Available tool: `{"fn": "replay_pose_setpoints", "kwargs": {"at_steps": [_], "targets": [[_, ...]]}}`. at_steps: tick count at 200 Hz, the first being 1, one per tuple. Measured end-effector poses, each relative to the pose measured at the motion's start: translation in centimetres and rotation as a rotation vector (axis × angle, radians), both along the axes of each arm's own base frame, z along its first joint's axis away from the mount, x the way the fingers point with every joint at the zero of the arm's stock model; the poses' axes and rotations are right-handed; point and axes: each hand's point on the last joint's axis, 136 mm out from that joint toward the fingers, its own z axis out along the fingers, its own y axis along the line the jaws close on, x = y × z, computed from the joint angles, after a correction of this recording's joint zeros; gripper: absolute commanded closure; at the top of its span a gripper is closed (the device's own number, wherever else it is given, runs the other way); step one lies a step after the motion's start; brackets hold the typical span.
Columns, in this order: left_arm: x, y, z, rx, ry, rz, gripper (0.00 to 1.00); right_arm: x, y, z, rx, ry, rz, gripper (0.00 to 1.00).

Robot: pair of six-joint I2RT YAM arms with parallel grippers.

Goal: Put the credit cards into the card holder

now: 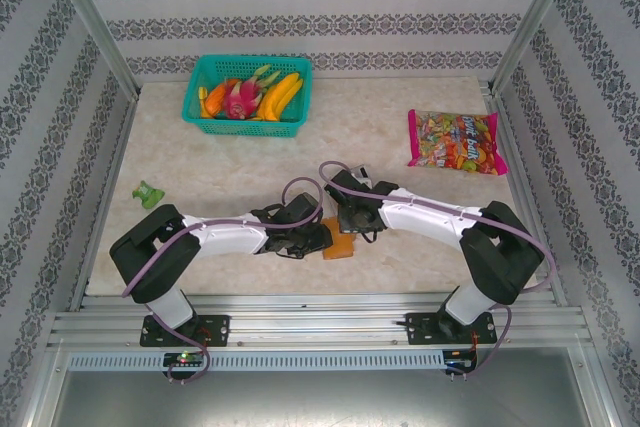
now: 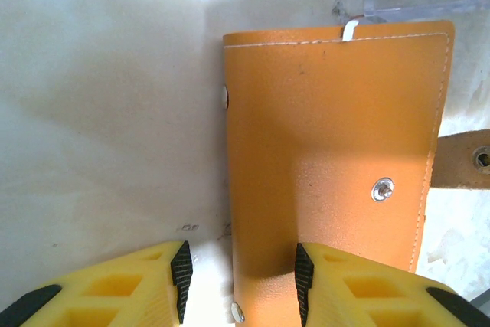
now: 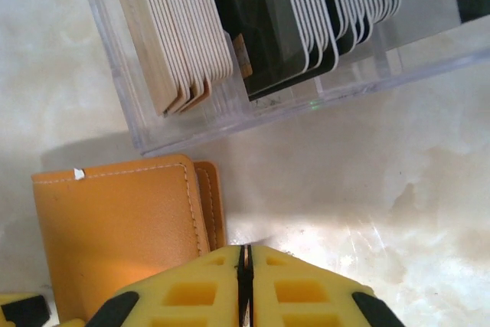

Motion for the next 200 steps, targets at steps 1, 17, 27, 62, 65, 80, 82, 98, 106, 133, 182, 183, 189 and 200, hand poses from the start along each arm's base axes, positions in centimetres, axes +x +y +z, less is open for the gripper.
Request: {"fn": "replay_pose_setpoints", "kwargs": {"at_steps": [1,17,27,62,65,80,82,98,106,133,182,183,189,200], "targets": [[0.0,0.0,0.0,0.000,0.000,0.000,0.56,0.0,0.0,0.0,-0.001,0.000,0.000,0.90],[0.0,0.0,0.0,0.001,0.000,0.000,0.56,0.0,-0.1,-0.1,0.000,0.000,-0.001,0.90],[0.0,0.0,0.0,0.001,0.000,0.000,0.56,0.0,-0.1,-0.1,0.000,0.001,-0.001,0.99],[0.4,0.4,0.1,0.013,-0.003,0.009,0.54,0.0,-0.1,-0.1,0.011,0.001,0.003,1.00],[0.5,0.4,0.1,0.014,-0.003,0.011,0.53,0.0,-0.1,-0.1,0.013,-0.001,0.003,1.00],[0.8,0.6,0.1,0.018,-0.006,0.018,0.52,-0.2,0.0,0.0,0.034,-0.006,0.011,1.00],[0.8,0.6,0.1,0.019,-0.007,0.018,0.52,-0.2,0.0,0.1,0.038,-0.007,0.012,1.00],[1.0,0.7,0.2,0.020,-0.007,0.024,0.51,-0.5,0.3,0.5,0.074,-0.014,0.023,1.00],[1.1,0.7,0.2,0.020,-0.010,0.023,0.51,-0.6,0.6,0.8,0.099,-0.021,0.032,1.00],[1.4,0.7,0.0,0.026,-0.009,0.020,0.52,-0.9,1.6,1.3,0.184,-0.026,0.058,1.00],[1.4,0.9,-0.2,0.038,0.000,0.017,0.58,-0.9,3.4,1.2,0.293,0.006,0.091,1.00],[1.4,0.9,-0.3,0.038,0.001,0.017,0.58,-0.9,3.5,1.2,0.294,0.007,0.091,1.00],[1.4,0.9,-0.3,0.040,0.003,0.016,0.59,-0.9,3.7,1.0,0.301,0.014,0.095,1.00],[1.4,1.0,-0.3,0.041,0.004,0.016,0.61,-1.0,4.0,0.8,0.315,0.030,0.103,1.00]]}}
